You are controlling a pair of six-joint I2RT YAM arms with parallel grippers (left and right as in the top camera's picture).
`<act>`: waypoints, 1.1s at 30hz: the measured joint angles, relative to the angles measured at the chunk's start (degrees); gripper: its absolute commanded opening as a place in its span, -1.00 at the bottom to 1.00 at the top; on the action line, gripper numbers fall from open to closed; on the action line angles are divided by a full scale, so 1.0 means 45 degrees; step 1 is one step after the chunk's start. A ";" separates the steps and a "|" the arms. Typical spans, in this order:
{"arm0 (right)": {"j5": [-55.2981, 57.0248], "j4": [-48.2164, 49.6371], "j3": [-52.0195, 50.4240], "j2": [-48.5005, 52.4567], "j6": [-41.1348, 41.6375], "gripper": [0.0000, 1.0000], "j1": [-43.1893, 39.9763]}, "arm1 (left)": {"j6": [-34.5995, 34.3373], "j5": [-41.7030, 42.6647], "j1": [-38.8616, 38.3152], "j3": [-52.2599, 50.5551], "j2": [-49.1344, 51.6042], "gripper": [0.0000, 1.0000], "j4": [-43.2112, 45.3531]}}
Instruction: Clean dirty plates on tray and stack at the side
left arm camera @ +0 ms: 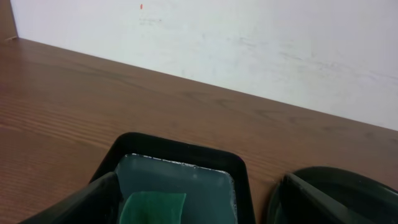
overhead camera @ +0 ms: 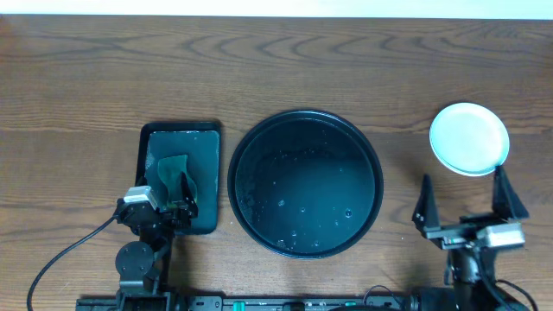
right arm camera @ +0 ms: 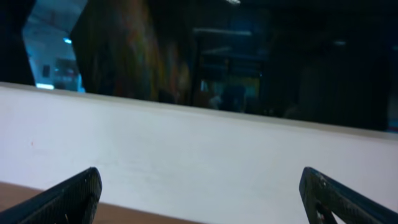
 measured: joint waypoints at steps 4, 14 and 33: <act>-0.0330 0.1972 -0.1423 -0.0005 0.0039 0.99 0.0000 | 0.0005 0.0000 0.0000 0.0000 0.0000 0.64 0.0000; -0.0466 0.4561 -0.3823 -0.0005 0.0039 0.99 0.0000 | 0.0005 0.0000 0.0000 0.0000 0.0000 0.64 0.0000; -0.0253 -0.1593 -0.3988 -0.0005 0.0024 0.98 0.0000 | 0.0005 -0.0005 0.0000 0.0005 0.0000 0.64 -0.0005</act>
